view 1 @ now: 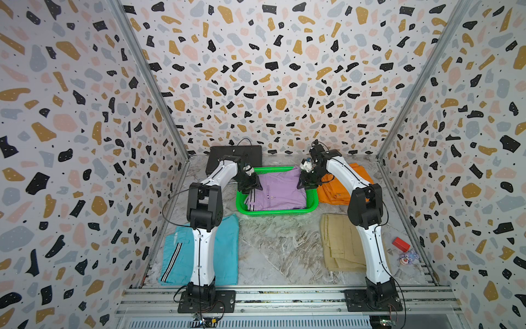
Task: Put the folded long pants in the basket
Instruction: Place the long pant in the basket.
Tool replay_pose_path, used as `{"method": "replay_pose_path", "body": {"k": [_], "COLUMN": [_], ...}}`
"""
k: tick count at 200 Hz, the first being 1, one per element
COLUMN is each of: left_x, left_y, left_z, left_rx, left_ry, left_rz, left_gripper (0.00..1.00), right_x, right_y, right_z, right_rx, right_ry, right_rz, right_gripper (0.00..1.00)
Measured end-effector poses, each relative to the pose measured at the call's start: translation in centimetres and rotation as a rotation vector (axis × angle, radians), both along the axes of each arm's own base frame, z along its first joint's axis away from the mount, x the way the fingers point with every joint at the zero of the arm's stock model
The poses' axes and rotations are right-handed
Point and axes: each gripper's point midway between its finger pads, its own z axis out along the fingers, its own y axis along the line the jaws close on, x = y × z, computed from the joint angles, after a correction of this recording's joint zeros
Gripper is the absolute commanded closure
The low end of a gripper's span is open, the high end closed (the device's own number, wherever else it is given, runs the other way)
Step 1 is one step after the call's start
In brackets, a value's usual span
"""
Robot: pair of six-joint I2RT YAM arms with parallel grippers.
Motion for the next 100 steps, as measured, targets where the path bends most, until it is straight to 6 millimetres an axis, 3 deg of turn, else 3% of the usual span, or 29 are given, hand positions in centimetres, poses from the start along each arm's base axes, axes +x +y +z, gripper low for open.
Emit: {"method": "replay_pose_path", "body": {"k": [14,43,59,77,100], "left_x": [0.1,-0.1,-0.7,-1.2,-1.0], "left_y": [0.3,0.4,0.2,-0.4,-2.3], "left_z": [2.1,7.3,9.9,11.9,12.3], "left_rx": [0.007,0.006,0.003,-0.006,-0.034], "left_ry": [-0.045,-0.161,-0.212,-0.253,-0.262], "left_rz": [0.009,0.018,0.020,0.014,-0.022], "left_gripper": [0.19,0.18,0.25,0.31,0.34], "right_x": [-0.1,-0.4,-0.7,-0.5,0.7], "right_y": [-0.4,-1.1,-1.5,-1.4,-0.3], "right_z": [2.0,7.0,9.4,11.4,11.7], "right_rx": [0.010,0.037,0.042,0.059,0.080], "right_ry": [-0.032,-0.137,-0.199,-0.258,-0.284], "right_rz": [-0.009,-0.019,-0.025,-0.033,-0.030], "right_gripper": [0.49,0.48,0.54,0.72,0.77]}}
